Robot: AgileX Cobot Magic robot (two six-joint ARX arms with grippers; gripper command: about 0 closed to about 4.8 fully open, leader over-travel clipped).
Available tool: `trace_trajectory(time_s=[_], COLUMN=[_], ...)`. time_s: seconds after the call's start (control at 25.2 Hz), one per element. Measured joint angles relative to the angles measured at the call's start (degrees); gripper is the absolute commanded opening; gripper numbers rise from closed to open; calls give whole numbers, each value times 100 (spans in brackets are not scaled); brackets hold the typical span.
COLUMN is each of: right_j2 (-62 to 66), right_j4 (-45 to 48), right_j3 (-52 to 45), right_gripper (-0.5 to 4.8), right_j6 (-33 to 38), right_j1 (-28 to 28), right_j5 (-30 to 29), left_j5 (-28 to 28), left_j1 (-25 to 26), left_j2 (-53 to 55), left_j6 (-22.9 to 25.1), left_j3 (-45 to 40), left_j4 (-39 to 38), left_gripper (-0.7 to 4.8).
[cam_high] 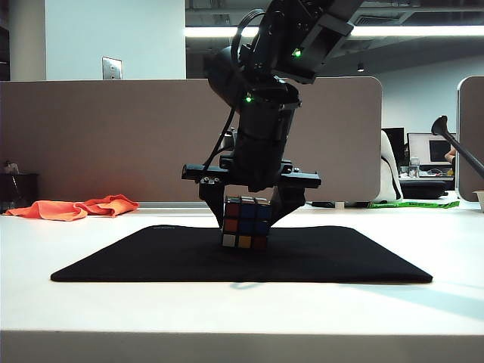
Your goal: Pick up the cube on the right side of the mouse pad, then place it in the center of the mouse pad.
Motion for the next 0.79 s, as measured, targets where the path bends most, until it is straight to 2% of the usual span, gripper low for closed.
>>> trace_trajectory(time_s=[0.04, 0.32, 0.44, 0.52, 0.56, 0.6, 0.71, 0.79], right_j2=[-4, -323, -699, -957, -1075, -1237, -1521, -1683], right_j4=[7, 138, 251, 363, 437, 509, 605, 603], right_j3=[0, 0, 9, 13, 13, 13, 13, 13], right_gripper=[401, 400, 376, 231, 111, 40, -5, -5], right_j6=[0, 4, -234, -466, -522, -551, -612, -1080], right_j1=[2, 2, 0, 0, -2, -44, -116, -221], right_j5=[0, 2, 20, 59, 68, 68, 72, 63], left_j5=[0, 0, -24, -96, -109, -111, -155, -221], left_j1=[0, 0, 0, 0, 0, 0, 0, 2], left_j2=[0, -2, -2, 0, -2, -2, -2, -2], left_j6=[0, 2, 2, 0, 0, 0, 0, -9], left_j3=[0, 0, 0, 0, 0, 0, 0, 0], left_j4=[0, -2, 0, 0, 0, 0, 0, 0], left_gripper=[-6, -6, -6, -6, -6, -6, -6, -6])
